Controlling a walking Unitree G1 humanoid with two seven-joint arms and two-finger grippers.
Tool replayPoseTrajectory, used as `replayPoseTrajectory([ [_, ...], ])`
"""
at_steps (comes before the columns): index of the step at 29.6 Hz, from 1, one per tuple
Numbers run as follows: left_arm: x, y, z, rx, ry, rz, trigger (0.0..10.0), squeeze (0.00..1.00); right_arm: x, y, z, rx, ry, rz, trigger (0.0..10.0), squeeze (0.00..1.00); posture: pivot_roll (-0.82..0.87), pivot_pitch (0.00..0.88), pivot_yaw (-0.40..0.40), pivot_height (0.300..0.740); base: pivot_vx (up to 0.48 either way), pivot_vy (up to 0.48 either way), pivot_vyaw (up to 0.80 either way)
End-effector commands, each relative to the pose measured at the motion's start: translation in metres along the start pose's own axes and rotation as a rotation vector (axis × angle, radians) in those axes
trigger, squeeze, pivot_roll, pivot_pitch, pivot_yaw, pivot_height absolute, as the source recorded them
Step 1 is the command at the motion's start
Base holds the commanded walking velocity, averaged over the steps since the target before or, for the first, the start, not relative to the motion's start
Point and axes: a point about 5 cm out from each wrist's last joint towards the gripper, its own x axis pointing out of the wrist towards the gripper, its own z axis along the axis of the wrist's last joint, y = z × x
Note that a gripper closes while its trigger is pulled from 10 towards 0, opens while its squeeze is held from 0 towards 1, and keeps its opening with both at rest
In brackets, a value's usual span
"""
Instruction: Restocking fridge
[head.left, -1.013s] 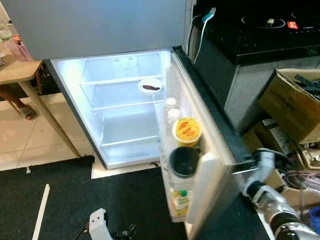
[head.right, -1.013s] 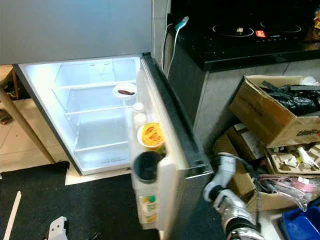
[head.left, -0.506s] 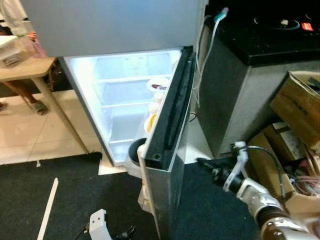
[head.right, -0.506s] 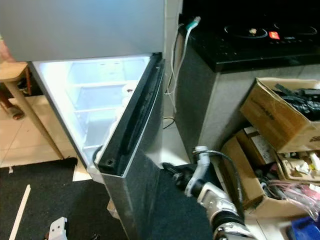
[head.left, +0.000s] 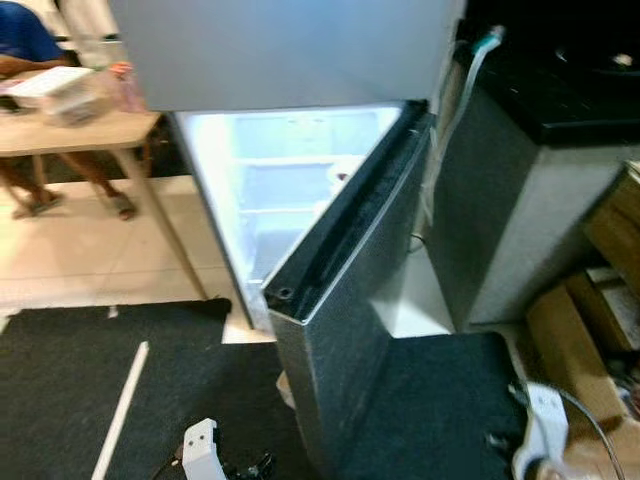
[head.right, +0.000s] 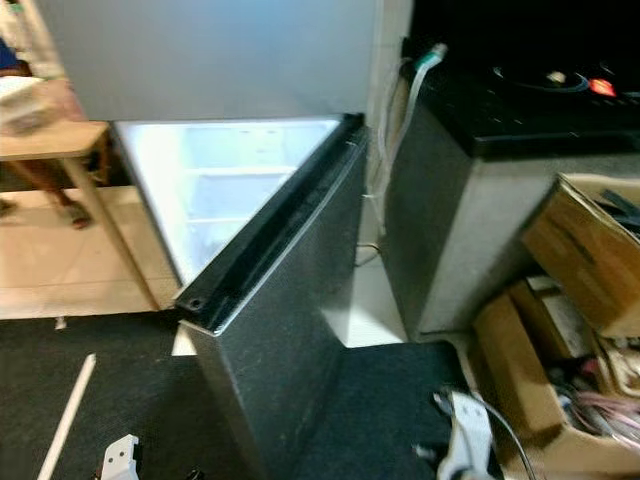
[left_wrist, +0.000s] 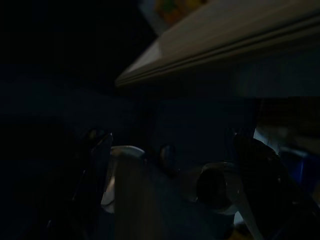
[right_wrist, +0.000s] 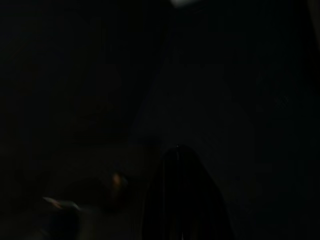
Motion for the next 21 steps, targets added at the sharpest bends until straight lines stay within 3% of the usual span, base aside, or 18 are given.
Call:
replayPoseTrajectory([
  [1,-0.001,0.001,-0.004,0.009,0.015,0.011,10.0,0.0,-0.001,-0.002,-0.003,0.008,0.014,-0.021,10.0,0.0,-0.06,0.0,0.023,0.74,0.0,0.0,0.73],
  [2,-0.001,0.001,-0.004,0.009,0.015,0.011,10.0,0.0,-0.001,-0.002,-0.003,0.008,0.014,-0.021,10.0,0.0,-0.06,0.0,0.023,0.74,0.0,0.0,0.73],
  [5,-0.001,0.002,-0.003,0.019,0.017,0.018,10.0,0.0,-0.012,-0.014,-0.039,0.017,0.117,-0.092,10.0,0.0,-0.06,0.0,0.027,0.74,0.0,0.0,0.73],
  [8,-0.001,0.002,-0.003,0.022,0.018,0.024,10.0,0.0,-0.017,-0.017,-0.051,0.02,0.151,-0.114,10.0,0.0,-0.06,0.0,0.027,0.74,0.0,0.0,0.73],
  [21,0.0,0.001,-0.005,0.026,0.026,0.042,10.0,0.0,-0.014,-0.015,-0.045,-0.03,0.136,-0.123,10.0,0.0,-0.06,0.0,0.025,0.74,0.0,0.0,0.73],
])
